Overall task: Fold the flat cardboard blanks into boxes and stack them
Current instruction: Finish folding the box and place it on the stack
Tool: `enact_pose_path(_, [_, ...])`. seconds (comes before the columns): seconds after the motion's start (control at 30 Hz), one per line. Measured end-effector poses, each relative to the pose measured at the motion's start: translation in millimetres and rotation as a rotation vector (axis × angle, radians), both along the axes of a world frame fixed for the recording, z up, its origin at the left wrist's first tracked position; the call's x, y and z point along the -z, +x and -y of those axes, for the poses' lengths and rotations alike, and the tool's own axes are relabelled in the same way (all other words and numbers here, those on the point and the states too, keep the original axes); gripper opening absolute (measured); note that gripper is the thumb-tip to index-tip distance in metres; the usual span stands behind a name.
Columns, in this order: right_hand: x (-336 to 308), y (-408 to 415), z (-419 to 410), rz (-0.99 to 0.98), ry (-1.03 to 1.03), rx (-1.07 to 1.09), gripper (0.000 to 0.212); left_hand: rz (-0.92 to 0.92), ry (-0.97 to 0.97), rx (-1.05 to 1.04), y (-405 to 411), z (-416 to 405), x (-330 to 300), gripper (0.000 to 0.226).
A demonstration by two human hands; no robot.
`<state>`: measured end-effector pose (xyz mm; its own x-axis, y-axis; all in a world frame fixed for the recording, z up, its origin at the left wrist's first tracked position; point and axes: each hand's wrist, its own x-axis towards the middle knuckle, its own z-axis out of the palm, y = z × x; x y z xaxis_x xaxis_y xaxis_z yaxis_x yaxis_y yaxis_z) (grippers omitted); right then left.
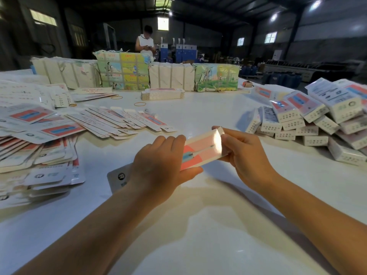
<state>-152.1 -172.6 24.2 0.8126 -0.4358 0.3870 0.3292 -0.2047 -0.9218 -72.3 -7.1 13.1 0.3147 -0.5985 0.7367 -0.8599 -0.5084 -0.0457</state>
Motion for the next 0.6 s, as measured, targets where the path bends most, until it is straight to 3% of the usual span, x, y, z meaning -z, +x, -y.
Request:
enact_pose_path(0.2, [-1,-4,-5,0.007,-0.108,0.057,0.024,0.016,-0.025,0.010,-2,4,0,0.063])
enact_pose_path(0.27, [2,-5,-8,0.022,-0.171,0.083,0.038,-0.002,-0.049,-0.005,-4,5,0,0.061])
enact_pose_path(0.43, [9,-6,-20,-0.069,-0.504,0.222,0.007,-0.016,-0.073,-0.046,-8,8,0,0.060])
enact_pose_path(0.6, [9,-7,-24,-0.051,-0.608,0.218,0.026,-0.015,-0.084,-0.040,-9,10,0,0.059])
